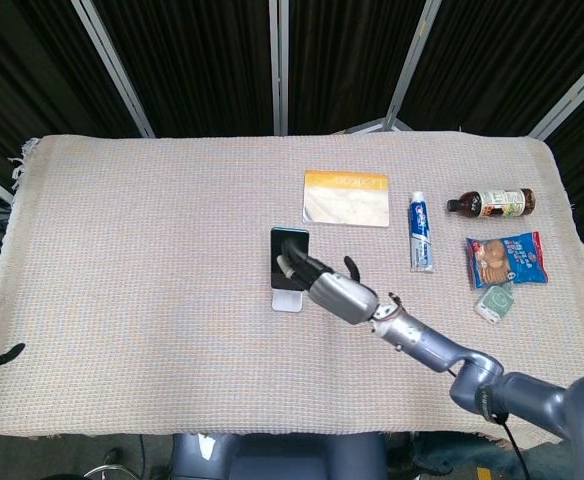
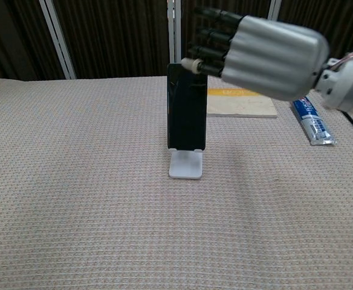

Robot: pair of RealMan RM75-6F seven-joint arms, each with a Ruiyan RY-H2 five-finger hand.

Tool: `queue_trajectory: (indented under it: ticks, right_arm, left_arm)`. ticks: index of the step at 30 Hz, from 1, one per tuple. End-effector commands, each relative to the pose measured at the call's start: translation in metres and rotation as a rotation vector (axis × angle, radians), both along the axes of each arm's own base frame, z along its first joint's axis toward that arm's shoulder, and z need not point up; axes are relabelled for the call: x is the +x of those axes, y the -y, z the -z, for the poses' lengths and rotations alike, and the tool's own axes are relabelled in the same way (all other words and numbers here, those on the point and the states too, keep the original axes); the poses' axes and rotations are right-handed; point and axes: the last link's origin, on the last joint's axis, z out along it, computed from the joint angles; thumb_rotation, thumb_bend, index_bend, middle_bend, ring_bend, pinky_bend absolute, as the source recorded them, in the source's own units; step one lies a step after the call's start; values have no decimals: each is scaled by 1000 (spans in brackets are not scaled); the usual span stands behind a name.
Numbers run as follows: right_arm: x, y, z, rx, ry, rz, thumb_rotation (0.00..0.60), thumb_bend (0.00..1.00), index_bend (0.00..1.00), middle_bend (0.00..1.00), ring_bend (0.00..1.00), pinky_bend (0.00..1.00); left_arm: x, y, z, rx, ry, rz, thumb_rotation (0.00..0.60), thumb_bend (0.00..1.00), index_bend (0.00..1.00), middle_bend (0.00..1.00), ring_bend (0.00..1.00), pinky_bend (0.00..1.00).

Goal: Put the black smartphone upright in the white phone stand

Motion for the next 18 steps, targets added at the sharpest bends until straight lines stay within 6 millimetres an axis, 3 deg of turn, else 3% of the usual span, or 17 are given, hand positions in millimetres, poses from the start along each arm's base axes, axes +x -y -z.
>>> queue_trajectory:
  ticks: [1, 4, 7, 13, 18]
  right_arm:
    - [-54, -28, -63, 36, 370, 270, 600, 15, 87, 111, 119, 43]
    - [-81, -45, -83, 69, 534, 404, 600, 0, 67, 81, 106, 24]
    - [-105, -62, -95, 101, 663, 515, 600, 0, 7, 6, 19, 0]
    - [-144, -103, -109, 194, 928, 785, 600, 0, 0, 0, 0, 0]
    - [-169, -134, -122, 193, 1020, 897, 600, 0, 0, 0, 0, 0]
  left_arm:
    - [3, 3, -1, 4, 1, 22, 600, 0, 0, 0, 0, 0]
    - [6, 5, -1, 13, -2, 48, 600, 0, 0, 0, 0, 0]
    - [10, 7, 0, 22, -3, 74, 600, 0, 0, 0, 0, 0]
    - [13, 11, 2, 32, -13, 116, 600, 0, 0, 0, 0, 0]
    - [14, 14, -1, 49, -4, 141, 600, 0, 0, 0, 0, 0]
